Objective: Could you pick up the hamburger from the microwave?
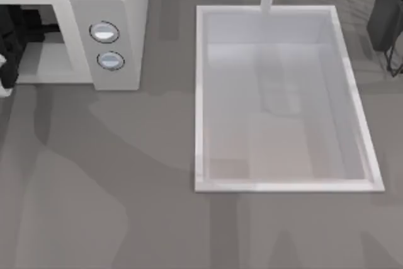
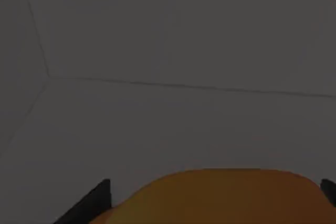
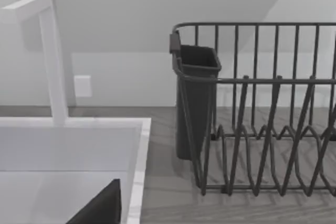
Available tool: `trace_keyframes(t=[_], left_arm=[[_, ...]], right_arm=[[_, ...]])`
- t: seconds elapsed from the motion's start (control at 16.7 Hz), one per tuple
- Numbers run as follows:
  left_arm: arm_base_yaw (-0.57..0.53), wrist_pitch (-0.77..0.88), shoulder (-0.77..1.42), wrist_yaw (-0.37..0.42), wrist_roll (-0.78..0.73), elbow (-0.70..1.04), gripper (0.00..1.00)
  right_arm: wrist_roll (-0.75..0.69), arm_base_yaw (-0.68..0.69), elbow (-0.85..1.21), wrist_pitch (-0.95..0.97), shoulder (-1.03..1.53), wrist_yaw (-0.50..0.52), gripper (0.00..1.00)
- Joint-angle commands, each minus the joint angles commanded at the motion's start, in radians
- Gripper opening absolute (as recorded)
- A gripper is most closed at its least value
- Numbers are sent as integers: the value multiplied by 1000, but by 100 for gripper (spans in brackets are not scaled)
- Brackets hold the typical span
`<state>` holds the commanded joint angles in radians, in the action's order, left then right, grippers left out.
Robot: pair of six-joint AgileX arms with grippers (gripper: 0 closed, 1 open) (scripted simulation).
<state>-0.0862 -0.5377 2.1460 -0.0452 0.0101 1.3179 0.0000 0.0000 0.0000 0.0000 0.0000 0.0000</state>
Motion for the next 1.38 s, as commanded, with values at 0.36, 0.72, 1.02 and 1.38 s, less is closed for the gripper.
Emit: trace_keyframes(t=[0.36, 0.72, 1.02, 1.38], left_arm=[[-191, 102, -553, -185, 68, -471, 0], [-309, 166, -826, -300, 110, -736, 0], [-299, 163, -815, -304, 109, -742, 0], [-308, -7, -658, -307, 111, -780, 0]], right_arm=[[0, 0, 0, 0, 0, 0, 100], [0, 0, 0, 0, 0, 0, 100], [0, 0, 0, 0, 0, 0, 100], [0, 0, 0, 0, 0, 0, 100]])
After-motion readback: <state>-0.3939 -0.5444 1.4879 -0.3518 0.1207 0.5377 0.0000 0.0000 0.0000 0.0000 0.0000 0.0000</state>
